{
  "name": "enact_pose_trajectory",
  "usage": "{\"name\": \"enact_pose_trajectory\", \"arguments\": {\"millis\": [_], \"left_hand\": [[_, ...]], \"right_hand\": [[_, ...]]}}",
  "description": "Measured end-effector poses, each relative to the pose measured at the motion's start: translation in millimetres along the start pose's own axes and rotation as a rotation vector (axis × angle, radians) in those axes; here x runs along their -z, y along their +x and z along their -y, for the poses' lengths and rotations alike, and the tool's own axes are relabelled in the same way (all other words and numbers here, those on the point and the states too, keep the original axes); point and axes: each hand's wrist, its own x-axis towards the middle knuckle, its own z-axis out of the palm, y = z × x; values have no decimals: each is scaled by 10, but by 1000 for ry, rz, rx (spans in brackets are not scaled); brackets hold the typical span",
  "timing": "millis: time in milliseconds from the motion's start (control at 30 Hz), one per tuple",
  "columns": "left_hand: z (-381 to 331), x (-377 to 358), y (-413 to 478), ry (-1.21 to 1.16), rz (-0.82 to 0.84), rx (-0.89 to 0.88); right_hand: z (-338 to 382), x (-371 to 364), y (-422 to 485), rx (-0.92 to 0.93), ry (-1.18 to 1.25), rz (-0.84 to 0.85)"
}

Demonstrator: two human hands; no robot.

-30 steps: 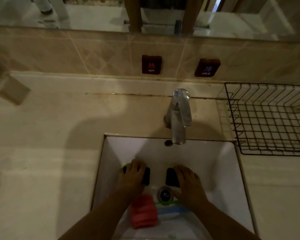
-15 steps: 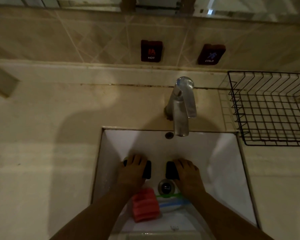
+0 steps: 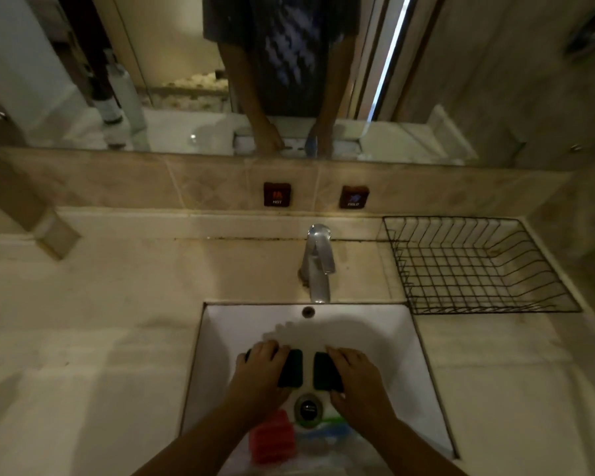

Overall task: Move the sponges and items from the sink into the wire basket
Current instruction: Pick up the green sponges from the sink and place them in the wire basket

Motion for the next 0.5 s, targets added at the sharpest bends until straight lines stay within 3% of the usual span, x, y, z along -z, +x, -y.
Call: {"name": "enact_pose_trajectory", "arguments": {"millis": [200,300,500], "left_hand": [[-327,338,-135,19,-116,-70],[-499,441,-234,11,-150,-84],[-817,587,-418,18,-217,-134]], "right_hand": [[56,383,-231,59,78,-184],[36,566,-348,16,62,-171],[-50,804,-638,129,40,-184]]}}
